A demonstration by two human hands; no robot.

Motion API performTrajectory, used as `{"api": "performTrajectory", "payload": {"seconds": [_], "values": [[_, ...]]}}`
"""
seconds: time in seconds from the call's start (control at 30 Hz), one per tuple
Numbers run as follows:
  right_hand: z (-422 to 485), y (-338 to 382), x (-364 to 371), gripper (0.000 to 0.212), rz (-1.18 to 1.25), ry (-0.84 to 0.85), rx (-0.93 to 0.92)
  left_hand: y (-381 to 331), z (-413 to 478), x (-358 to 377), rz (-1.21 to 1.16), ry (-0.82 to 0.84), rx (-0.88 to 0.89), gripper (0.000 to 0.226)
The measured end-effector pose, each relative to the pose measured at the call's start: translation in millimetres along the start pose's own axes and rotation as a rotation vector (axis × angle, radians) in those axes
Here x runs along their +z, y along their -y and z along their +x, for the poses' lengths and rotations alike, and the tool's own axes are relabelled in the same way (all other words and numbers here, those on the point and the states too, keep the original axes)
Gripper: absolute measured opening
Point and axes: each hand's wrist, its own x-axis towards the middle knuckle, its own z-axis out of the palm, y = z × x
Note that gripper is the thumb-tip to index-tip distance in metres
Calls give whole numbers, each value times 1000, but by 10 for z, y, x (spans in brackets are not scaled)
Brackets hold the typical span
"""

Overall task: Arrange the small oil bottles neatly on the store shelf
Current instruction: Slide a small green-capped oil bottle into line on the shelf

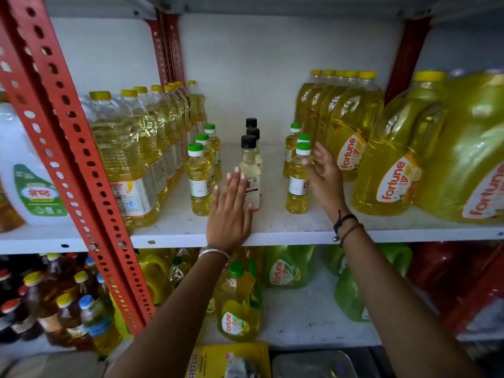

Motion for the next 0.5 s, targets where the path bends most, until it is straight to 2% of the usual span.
{"api": "performTrajectory", "payload": {"seconds": [0.23,0.5], "values": [[175,-29,-65,43,-59,42,32,-5,4,-12,31,35,-26,59],[281,-46,-76,32,-192,-89,12,-14,6,-18,29,61,-40,60]]}}
